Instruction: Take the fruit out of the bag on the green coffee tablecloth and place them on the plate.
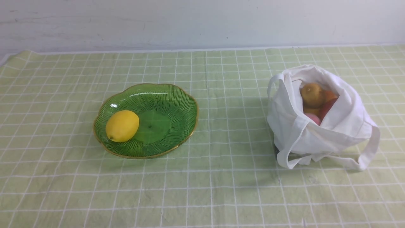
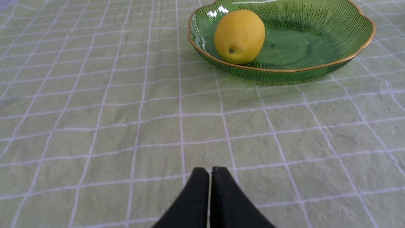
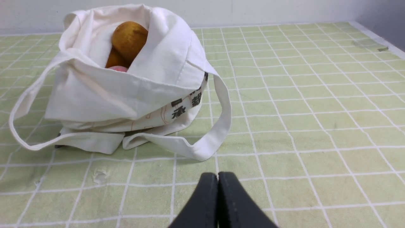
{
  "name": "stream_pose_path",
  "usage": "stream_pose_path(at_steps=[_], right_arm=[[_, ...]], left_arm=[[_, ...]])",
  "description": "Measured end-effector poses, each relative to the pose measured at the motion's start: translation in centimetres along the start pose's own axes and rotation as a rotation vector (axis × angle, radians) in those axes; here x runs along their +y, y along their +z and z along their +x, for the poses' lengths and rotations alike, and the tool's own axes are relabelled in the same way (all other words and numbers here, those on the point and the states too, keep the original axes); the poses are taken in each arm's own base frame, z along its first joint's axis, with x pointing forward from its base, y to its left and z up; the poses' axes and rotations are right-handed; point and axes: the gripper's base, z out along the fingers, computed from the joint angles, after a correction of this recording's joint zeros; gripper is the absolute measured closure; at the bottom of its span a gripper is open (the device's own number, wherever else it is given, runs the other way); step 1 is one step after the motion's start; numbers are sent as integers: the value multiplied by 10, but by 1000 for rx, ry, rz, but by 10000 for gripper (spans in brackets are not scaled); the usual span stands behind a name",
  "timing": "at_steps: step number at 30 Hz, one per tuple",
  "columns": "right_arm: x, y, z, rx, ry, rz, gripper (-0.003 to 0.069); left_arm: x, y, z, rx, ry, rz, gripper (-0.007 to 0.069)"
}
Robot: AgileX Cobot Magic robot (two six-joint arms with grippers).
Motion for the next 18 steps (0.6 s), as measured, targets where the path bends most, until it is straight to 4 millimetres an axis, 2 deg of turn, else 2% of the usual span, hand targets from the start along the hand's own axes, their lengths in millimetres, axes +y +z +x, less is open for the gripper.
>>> stream_pose_path(at_steps=[18], right_arm=[[0,0,0,0,0,0,673]], left_arm=[[0,0,0,0,0,0,632]])
